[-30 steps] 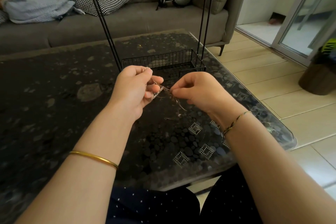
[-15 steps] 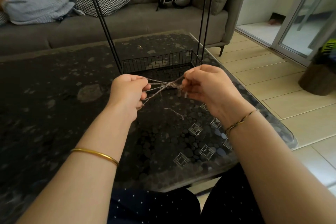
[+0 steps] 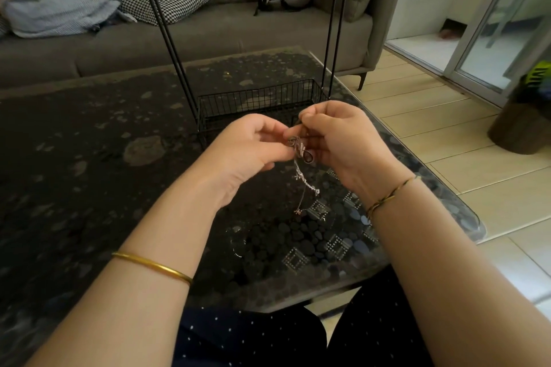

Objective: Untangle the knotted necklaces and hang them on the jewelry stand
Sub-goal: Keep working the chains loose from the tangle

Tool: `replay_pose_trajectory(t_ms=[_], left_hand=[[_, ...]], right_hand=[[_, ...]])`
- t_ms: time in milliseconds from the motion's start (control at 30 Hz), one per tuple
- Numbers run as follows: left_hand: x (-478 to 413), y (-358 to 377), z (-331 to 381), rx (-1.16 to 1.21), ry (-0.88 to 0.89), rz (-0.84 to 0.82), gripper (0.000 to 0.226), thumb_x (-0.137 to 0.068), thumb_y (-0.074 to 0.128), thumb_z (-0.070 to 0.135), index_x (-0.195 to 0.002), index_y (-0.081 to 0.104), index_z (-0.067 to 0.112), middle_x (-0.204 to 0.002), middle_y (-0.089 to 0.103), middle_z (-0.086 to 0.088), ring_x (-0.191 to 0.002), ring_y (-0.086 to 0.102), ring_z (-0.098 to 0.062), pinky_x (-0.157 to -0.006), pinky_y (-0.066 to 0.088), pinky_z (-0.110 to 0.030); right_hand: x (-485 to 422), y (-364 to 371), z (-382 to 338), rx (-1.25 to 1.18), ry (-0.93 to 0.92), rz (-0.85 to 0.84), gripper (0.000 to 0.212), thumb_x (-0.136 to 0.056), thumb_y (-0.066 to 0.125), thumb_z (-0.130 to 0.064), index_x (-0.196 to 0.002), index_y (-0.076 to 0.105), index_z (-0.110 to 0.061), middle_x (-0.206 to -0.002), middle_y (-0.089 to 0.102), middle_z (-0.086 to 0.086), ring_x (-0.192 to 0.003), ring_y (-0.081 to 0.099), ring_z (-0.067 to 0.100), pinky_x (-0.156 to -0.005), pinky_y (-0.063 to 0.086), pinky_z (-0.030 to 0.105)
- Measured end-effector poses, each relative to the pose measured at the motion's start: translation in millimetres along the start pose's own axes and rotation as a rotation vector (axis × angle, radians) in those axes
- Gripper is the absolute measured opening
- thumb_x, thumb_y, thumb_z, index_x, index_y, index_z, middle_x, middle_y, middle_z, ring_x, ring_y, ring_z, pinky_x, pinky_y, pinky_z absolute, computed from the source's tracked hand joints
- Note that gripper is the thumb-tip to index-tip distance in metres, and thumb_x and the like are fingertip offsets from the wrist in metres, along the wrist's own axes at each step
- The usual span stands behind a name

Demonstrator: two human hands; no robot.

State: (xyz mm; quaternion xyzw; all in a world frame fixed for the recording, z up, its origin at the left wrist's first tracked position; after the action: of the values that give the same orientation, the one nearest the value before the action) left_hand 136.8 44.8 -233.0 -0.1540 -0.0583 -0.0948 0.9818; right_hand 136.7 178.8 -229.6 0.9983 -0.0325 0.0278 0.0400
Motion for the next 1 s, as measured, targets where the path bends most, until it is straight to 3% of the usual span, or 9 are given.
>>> replay_pose_trajectory(t_ms=[100,333,700,867,1000], left_hand=[[0,2,0,-0.025,0.025,-0.010,0.026,-0.078,0.075,0.010,-0.100,0.064,0.018,-0.098,0.072,-0.004,-0.095,0.067,-0.015,-0.084,0.052,-0.033],[-1,-7,0,-0.080,0.107,0.177,0.005,-0.089,0.064,0.013,-0.086,0.065,0.018,-0.087,0.071,-0.001,-0.080,0.067,-0.011,-0.074,0.052,-0.026],[-5,-22,-6,0.169,-0.080,0.379,0.015,-0.091,0.050,0.011,-0.083,0.060,0.019,-0.092,0.068,-0.003,-0.091,0.066,-0.016,-0.072,0.053,-0.029],[-3,-29,-8,0.392,-0.138,0.485,0.012,-0.093,0.047,0.014,-0.086,0.054,0.020,-0.093,0.068,-0.004,-0.085,0.068,-0.014,-0.071,0.052,-0.027],[-1,-30,-7,0.402,-0.110,0.552,0.012,-0.097,0.044,0.015,-0.092,0.054,0.018,-0.085,0.069,-0.002,-0.074,0.068,-0.011,-0.073,0.055,-0.027]], right_hand=[[0,-1,-1,-0.032,-0.006,0.002,0.011,-0.095,0.047,-0.006,-0.086,0.053,-0.011,-0.070,0.068,0.007,-0.058,0.062,0.017,-0.049,0.050,0.025],[1,-1,-3,0.025,-0.043,0.046,0.011,-0.096,0.044,-0.004,-0.090,0.053,-0.008,-0.067,0.064,0.006,-0.049,0.060,0.011,-0.047,0.051,0.022],[-9,-22,3,0.279,0.005,0.239,0.008,-0.090,0.051,-0.011,-0.088,0.058,-0.008,-0.062,0.049,-0.002,-0.049,0.038,0.009,-0.036,0.029,0.016],[-10,-30,0,0.581,-0.044,0.268,0.012,-0.088,0.049,-0.014,-0.079,0.055,-0.011,-0.066,0.049,0.000,-0.058,0.044,0.017,-0.054,0.040,0.029],[-11,-30,2,0.773,-0.013,0.262,0.013,-0.086,0.050,-0.015,-0.074,0.051,-0.012,-0.074,0.057,0.005,-0.069,0.053,0.025,-0.071,0.052,0.042]])
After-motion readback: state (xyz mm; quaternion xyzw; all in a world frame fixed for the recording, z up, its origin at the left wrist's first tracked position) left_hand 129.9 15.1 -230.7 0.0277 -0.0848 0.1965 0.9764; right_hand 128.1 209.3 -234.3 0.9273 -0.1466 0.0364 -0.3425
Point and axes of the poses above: each hand's wrist, its own x-axis away from the middle knuckle, its own y-axis out of the palm, z = x × y, the point moved 4 cm from there along -x, towards the middle knuckle
